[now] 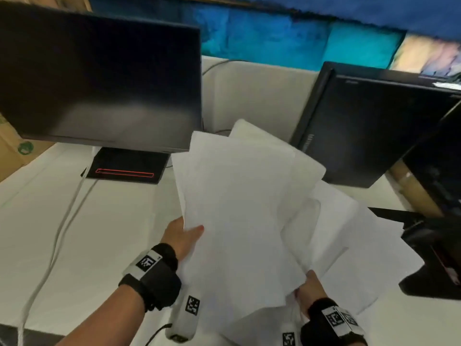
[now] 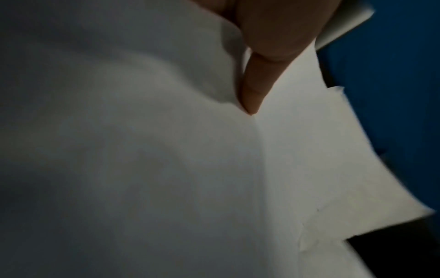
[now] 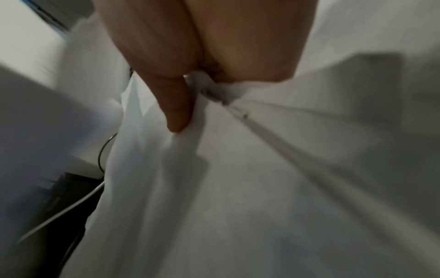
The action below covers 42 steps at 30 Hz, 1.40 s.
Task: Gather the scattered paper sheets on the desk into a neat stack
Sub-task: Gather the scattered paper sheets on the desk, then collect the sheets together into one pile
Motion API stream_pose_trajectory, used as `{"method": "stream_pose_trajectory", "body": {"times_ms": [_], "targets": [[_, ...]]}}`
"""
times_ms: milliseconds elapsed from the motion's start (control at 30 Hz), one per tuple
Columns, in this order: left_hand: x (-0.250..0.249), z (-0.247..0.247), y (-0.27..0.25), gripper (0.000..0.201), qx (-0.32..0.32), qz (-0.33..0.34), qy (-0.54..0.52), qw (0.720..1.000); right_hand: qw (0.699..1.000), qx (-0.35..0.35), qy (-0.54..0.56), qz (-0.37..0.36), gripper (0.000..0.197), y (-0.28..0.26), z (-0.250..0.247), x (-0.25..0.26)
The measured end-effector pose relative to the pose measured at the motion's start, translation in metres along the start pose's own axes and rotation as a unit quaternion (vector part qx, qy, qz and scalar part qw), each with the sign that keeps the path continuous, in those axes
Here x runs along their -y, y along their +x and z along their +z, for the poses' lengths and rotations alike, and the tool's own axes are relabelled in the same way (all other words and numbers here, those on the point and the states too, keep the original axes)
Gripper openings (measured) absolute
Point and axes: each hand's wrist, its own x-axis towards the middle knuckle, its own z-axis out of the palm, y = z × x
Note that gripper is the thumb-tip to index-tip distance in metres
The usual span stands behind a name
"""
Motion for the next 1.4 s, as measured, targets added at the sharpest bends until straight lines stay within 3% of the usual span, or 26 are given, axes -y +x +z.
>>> {"method": "stream_pose_trajectory", "body": {"times_ms": [33,67,167,233,300,400,433,567,633,700,833,900,967,1067,1133,1200,1300,1400], "targets": [[0.011,0.003,0.002,0.031,-0.006,-0.019,0.024,1.0,1.0,0.003,0.003,0.001,0.006,-0.003,0.002,0.001],[0.02,0.006,0.003,0.034,-0.008,-0.033,0.048,0.998,1.0,0.009,0.006,0.008,0.015,-0.001,0.003,-0.003],[0.037,0.004,0.005,0.037,-0.006,-0.063,0.094,0.994,0.999,0.034,0.018,0.026,0.072,-0.006,0.004,-0.001],[0.04,-0.004,0.006,0.041,0.014,-0.07,0.076,0.995,0.998,0.052,0.028,0.02,0.09,-0.006,0.003,-0.003],[0.038,-0.013,0.008,0.055,0.041,-0.073,0.04,0.996,0.998,0.057,0.014,0.014,0.083,-0.01,0.003,0.001],[0.031,-0.023,0.012,0.068,0.031,-0.061,-0.032,0.997,0.997,0.077,0.024,0.002,0.039,-0.018,0.003,0.009],[0.03,-0.025,0.012,0.069,0.036,-0.057,-0.052,0.996,0.996,0.085,0.026,0.006,0.032,-0.02,0.003,0.01],[0.038,-0.022,0.012,0.101,0.098,-0.079,-0.05,0.991,0.995,0.1,-0.015,0.009,0.017,-0.027,0.012,0.016],[0.051,-0.018,0.015,0.107,0.105,-0.085,-0.033,0.99,0.993,0.097,-0.072,0.0,0.016,-0.026,0.017,0.017],[0.059,-0.017,0.016,0.102,0.093,-0.081,0.007,0.992,0.991,0.095,-0.096,-0.005,0.021,-0.024,0.021,0.017],[0.066,-0.019,0.015,0.051,0.03,-0.074,0.041,0.996,0.991,0.103,-0.09,0.002,0.033,-0.024,0.029,0.009],[0.074,-0.026,0.017,0.049,-0.01,-0.078,0.038,0.996,0.988,0.128,-0.081,-0.011,0.028,-0.026,0.031,0.009],[0.083,-0.034,0.019,0.05,-0.046,-0.088,0.012,0.995,0.993,0.089,-0.072,-0.039,0.02,-0.027,0.03,0.012],[0.094,-0.048,0.021,0.057,-0.099,-0.132,-0.011,0.986,0.991,-0.1,-0.033,-0.084,0.028,-0.026,0.013,0.011],[0.104,-0.055,0.023,0.06,-0.13,-0.148,-0.02,0.98,0.958,-0.266,-0.047,-0.091,0.043,-0.024,-0.005,0.01],[0.111,-0.059,0.022,0.068,-0.138,-0.168,-0.028,0.976,0.932,-0.357,-0.038,-0.045,0.067,-0.023,-0.019,0.008],[0.115,-0.058,0.023,0.069,-0.14,-0.176,-0.042,0.973,0.943,-0.334,0.006,0.003,0.08,-0.019,-0.018,0.01],[0.113,-0.056,0.023,0.063,-0.132,-0.169,-0.055,0.975,0.965,-0.257,-0.05,-0.006,0.066,-0.006,-0.007,0.011]]}}
